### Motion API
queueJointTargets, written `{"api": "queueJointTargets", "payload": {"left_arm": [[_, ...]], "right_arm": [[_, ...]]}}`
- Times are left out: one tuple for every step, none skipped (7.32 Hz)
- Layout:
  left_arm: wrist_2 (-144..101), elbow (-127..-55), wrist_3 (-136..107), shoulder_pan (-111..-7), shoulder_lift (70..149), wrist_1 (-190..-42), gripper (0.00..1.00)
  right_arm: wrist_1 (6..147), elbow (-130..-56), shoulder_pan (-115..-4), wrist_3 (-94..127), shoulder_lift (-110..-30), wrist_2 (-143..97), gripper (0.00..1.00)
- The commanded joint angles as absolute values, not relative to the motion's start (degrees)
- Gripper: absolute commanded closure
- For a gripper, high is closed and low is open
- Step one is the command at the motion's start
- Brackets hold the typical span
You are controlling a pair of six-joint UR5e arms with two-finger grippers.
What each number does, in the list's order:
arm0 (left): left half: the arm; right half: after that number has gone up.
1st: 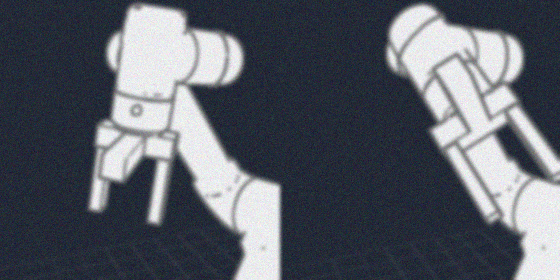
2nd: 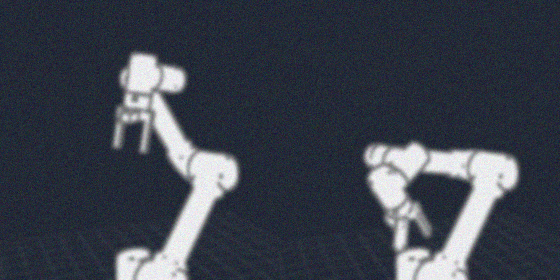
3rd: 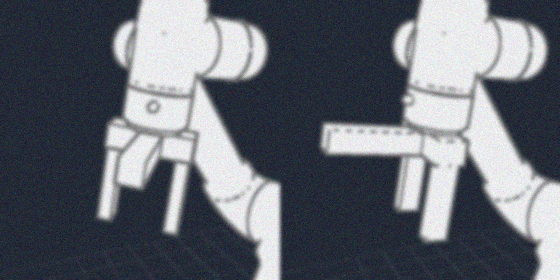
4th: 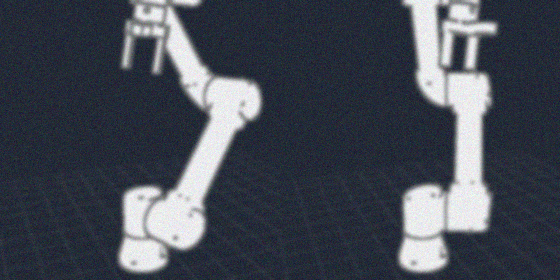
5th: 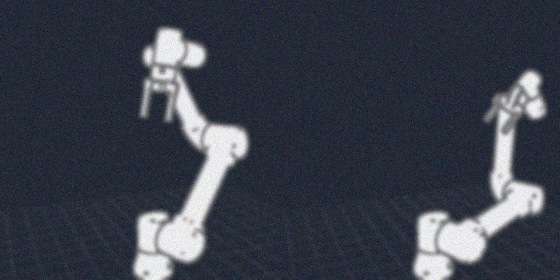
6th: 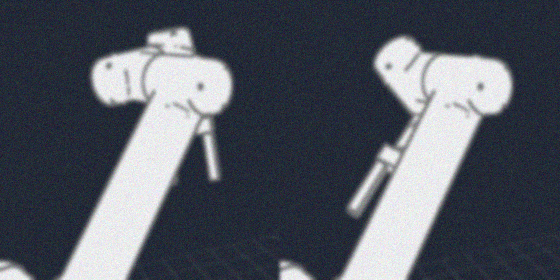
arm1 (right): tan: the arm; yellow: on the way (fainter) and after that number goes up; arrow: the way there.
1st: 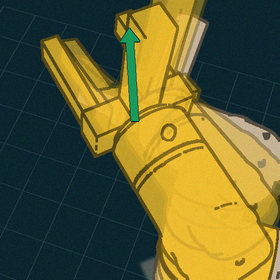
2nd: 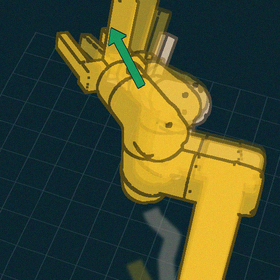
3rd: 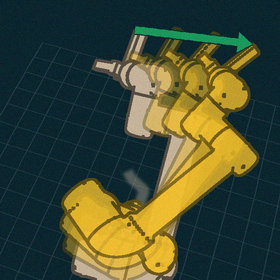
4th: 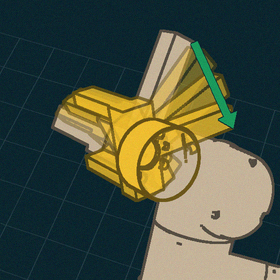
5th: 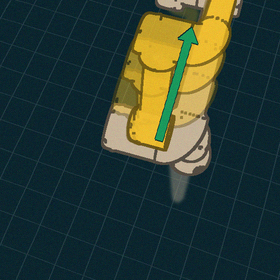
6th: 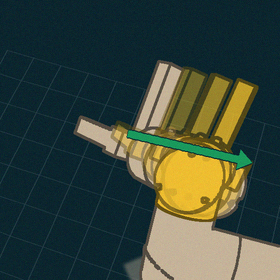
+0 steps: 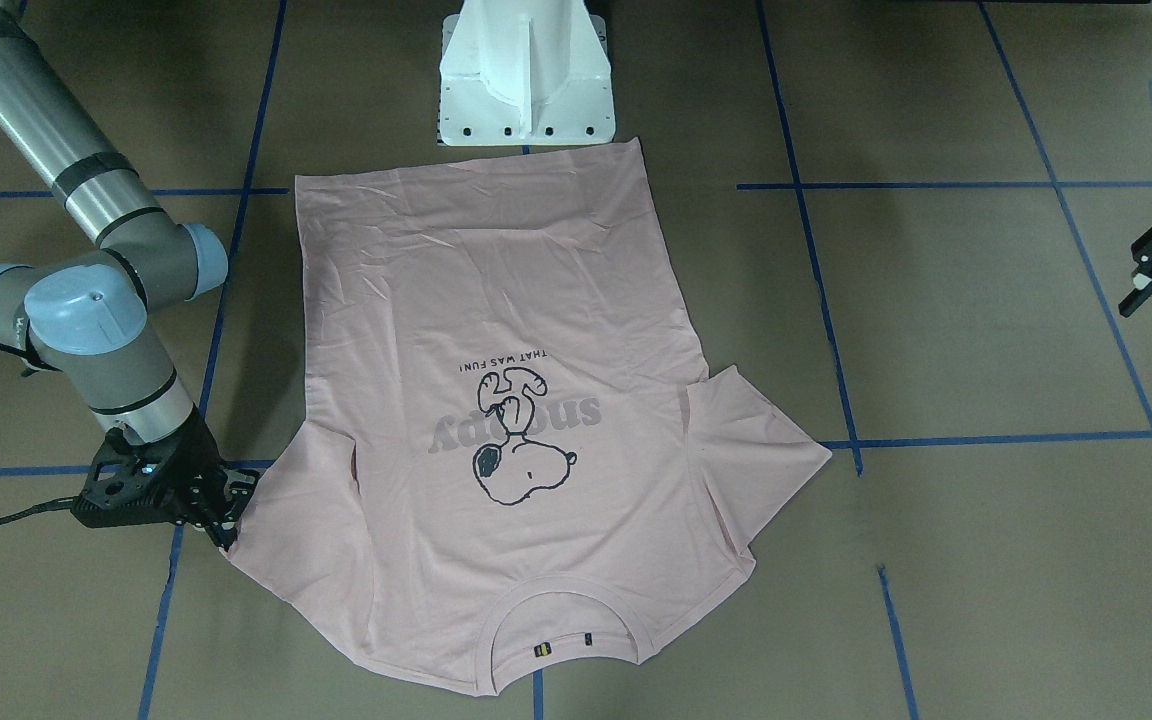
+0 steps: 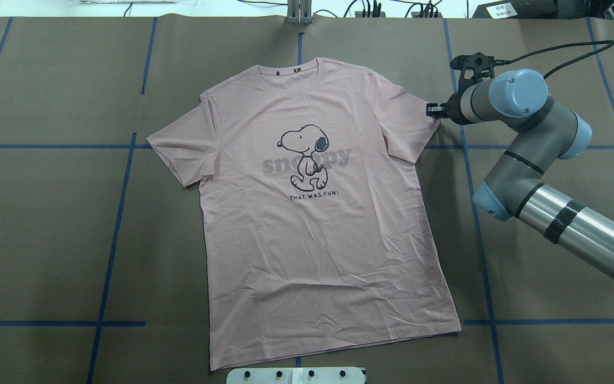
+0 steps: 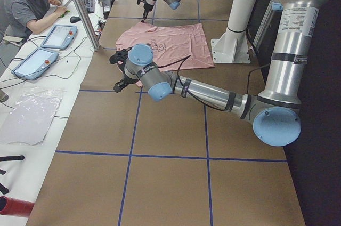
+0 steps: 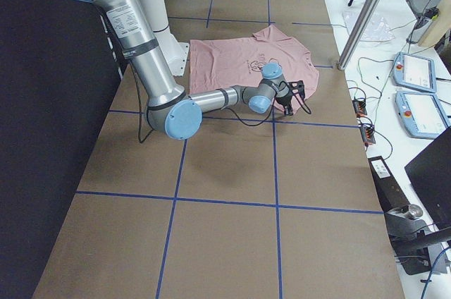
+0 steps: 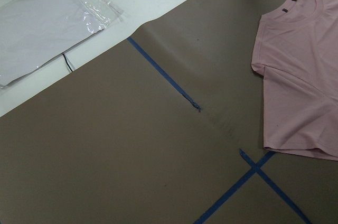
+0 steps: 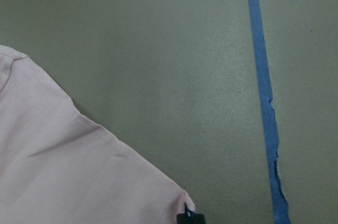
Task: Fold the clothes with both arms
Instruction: 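Move the right gripper to the sleeve nearest it and grasp it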
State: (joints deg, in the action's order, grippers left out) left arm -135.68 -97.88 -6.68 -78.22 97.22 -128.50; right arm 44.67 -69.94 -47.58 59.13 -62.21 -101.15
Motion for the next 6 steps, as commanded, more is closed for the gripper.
{"api": "queueJointTargets", "payload": {"left_arm": [[-135.7, -97.8, -6.7, -78.2, 97.2, -128.5, 0.0], [-135.7, -97.8, -6.7, -78.2, 97.2, -128.5, 0.0], [-135.6, -97.8, -6.7, -78.2, 97.2, -128.5, 0.0], [-135.6, -97.7, -6.7, -78.2, 97.2, -128.5, 0.0], [-135.7, -97.7, -6.8, -78.2, 97.2, -128.5, 0.0], [-135.7, -97.7, -6.7, -78.2, 97.2, -128.5, 0.0]], "right_arm": [[46.7, -72.1, -47.6, 59.2, -62.1, -101.1, 1.0], [53.5, -76.6, -47.7, 59.2, -61.1, -101.1, 1.0], [62.4, -81.3, -47.6, 59.4, -58.8, -100.1, 1.0], [68.3, -82.3, -45.5, 63.8, -54.4, -97.8, 1.0], [72.0, -81.2, -41.4, 68.1, -49.4, -92.0, 1.0], [72.5, -78.6, -38.8, 70.2, -46.3, -88.6, 1.0]]}}
